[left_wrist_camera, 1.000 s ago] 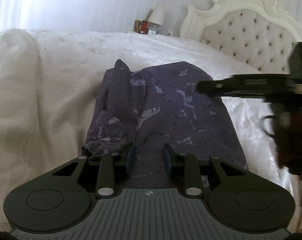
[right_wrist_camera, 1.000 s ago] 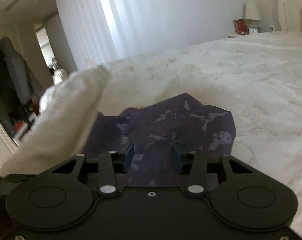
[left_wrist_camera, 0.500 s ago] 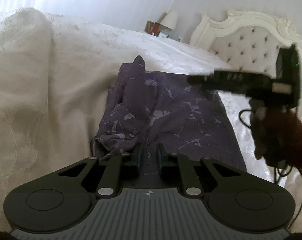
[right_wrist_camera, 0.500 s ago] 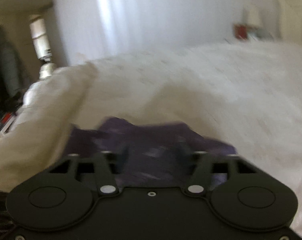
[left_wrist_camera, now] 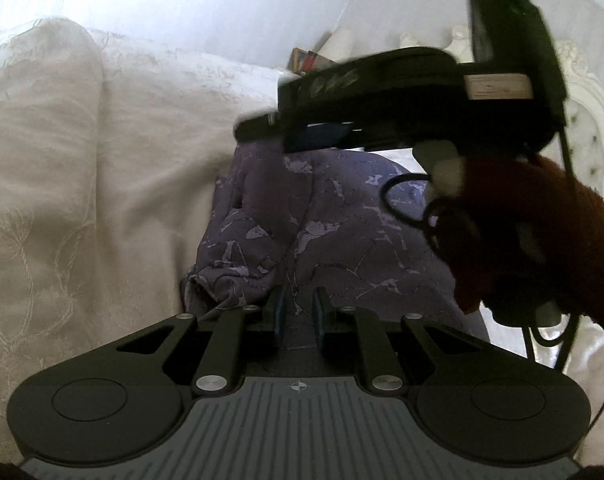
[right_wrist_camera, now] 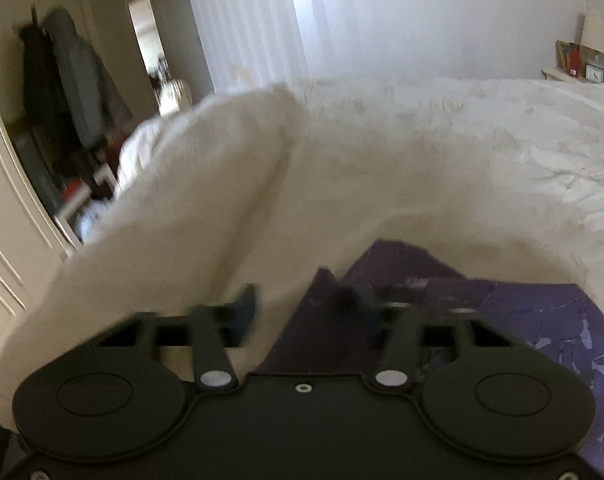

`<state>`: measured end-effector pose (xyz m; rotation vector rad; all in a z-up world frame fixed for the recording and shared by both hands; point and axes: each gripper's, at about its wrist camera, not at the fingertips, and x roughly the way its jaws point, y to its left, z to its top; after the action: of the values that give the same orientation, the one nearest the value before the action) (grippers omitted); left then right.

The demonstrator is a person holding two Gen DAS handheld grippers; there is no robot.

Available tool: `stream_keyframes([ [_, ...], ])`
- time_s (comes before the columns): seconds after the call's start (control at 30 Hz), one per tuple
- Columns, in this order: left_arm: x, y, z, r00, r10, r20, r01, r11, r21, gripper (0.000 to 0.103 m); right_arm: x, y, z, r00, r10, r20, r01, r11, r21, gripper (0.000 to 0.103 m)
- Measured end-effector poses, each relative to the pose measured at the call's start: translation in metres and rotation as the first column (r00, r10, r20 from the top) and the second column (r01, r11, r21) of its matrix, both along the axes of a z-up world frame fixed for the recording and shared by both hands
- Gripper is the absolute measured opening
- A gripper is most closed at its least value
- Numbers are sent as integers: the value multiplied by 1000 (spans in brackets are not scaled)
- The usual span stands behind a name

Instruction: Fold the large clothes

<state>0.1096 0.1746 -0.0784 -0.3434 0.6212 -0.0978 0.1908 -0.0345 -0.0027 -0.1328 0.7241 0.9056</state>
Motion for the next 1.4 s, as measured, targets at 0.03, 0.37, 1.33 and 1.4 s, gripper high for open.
stream_keyframes([
  [0.03, 0, 0, 0, 1000, 1, 1, -1, 1000, 0, 16, 1, 4, -1, 1000, -7, 5, 7, 999, -31, 16],
  [0.37, -6, 1, -1, 999, 33, -8, -34, 999, -32, 16, 36, 18, -22, 996, -81, -38, 79, 996, -50, 8],
  [1.33, 24, 25, 34, 997, -6, -71, 1, 998, -67, 83, -2, -235, -33, 866, -427, -260, 490, 827, 275, 103],
  [1.4, 32, 31, 28, 989, -7, -145, -4, 997, -77, 83, -3, -243, -48, 846, -415, -333, 511, 810, 288, 103],
])
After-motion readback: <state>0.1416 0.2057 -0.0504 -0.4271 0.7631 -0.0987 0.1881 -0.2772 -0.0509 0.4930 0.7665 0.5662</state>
